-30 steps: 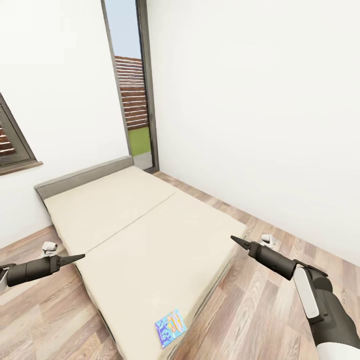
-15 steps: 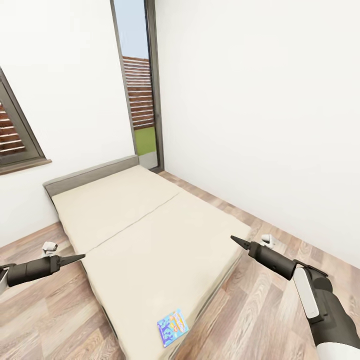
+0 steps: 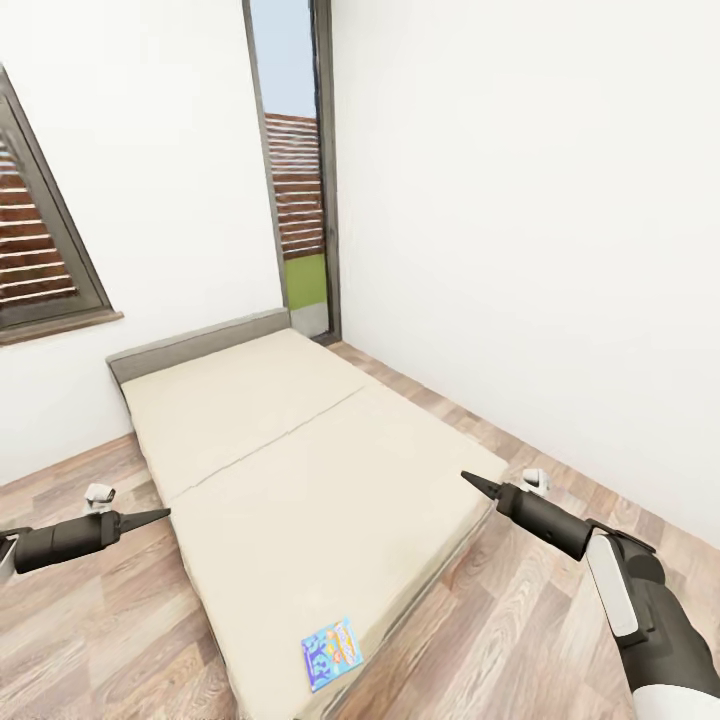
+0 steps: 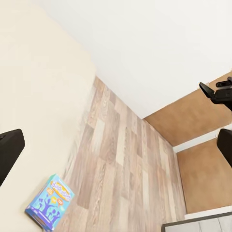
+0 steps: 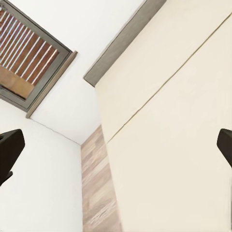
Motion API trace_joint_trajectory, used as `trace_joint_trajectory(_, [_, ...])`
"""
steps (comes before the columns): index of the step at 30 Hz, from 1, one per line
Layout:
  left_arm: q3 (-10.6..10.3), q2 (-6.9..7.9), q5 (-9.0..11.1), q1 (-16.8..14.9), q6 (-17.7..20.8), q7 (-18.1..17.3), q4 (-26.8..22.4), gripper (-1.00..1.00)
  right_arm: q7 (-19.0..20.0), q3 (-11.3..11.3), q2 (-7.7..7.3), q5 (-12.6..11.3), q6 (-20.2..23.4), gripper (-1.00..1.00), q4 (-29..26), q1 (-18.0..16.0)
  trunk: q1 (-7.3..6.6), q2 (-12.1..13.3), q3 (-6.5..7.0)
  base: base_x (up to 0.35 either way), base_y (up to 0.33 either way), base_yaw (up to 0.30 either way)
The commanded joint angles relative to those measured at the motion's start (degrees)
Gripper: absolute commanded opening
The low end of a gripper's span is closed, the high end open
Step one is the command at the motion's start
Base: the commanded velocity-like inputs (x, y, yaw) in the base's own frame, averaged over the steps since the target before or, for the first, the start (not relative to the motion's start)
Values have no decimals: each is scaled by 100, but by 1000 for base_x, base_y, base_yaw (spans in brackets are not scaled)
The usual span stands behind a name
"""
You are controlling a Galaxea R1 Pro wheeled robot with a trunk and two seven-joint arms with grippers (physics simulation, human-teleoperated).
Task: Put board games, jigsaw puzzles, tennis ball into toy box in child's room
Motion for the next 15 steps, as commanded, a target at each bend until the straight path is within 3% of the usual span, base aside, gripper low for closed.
trace_joint_trajectory(1, [18, -3, -31, -8, 60, -30, -1, 100, 9, -6, -1, -22, 34, 100, 0, -4, 3, -12, -12, 0, -290, 192])
trace_joint_trajectory(15, [18, -3, -32, -8, 60, -28, -1, 100, 10, -8, -7, -26, 34, 100, -1, -4, 3, -12, -12, 0, -299, 207])
